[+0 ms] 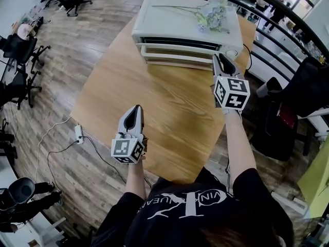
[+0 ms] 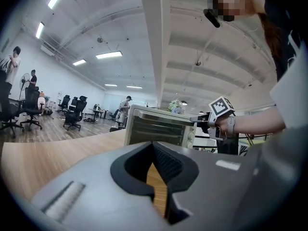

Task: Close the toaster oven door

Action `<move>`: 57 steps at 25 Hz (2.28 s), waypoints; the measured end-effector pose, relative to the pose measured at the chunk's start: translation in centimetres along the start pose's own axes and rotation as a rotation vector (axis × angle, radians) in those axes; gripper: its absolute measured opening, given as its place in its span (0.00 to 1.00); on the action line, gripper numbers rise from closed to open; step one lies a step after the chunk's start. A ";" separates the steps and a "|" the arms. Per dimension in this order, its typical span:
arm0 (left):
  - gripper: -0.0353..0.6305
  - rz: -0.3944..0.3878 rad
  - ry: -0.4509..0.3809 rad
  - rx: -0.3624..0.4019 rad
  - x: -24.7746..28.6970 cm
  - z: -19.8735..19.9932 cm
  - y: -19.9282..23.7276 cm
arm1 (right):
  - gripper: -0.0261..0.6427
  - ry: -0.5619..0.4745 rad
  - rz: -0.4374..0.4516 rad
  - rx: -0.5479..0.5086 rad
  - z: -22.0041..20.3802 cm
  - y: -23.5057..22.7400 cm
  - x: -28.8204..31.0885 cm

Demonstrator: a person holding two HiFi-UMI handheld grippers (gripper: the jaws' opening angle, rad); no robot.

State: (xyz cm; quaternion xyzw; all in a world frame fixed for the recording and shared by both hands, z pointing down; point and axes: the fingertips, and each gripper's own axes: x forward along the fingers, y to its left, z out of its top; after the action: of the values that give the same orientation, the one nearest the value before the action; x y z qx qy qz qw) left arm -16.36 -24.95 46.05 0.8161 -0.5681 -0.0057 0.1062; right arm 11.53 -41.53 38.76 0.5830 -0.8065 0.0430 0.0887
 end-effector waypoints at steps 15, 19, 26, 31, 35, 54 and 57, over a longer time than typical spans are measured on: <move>0.07 0.101 -0.010 -0.001 -2.8 0.1 1.9 | 0.08 -0.017 -0.021 -0.060 1.4 -0.5 2.4; 0.07 0.114 -0.014 0.000 -3.4 0.2 2.0 | 0.08 -0.041 0.011 -0.056 1.4 0.5 1.8; 0.07 0.108 -0.022 0.004 -3.6 0.6 1.9 | 0.07 -0.063 0.059 -0.048 0.9 1.5 -0.7; 0.07 0.081 -0.027 0.015 -3.0 0.9 1.3 | 0.07 -0.070 0.060 -0.035 0.4 1.2 -2.8; 0.07 0.057 -0.034 0.021 -2.3 1.4 0.6 | 0.07 -0.079 0.059 -0.019 0.2 0.8 -4.5; 0.07 -0.024 -0.054 0.061 -1.9 2.6 -1.9 | 0.07 -0.103 0.064 -0.018 -1.6 1.0 -12.3; 0.07 -0.029 -0.054 0.069 -2.1 2.7 -2.1 | 0.06 -0.103 0.070 -0.011 -1.8 1.2 -13.1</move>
State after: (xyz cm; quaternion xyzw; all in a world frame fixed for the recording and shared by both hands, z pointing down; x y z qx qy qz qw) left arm -15.51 -22.77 42.77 0.8270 -0.5586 -0.0099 0.0625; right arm 14.52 -28.59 38.05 0.5554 -0.8301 0.0116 0.0485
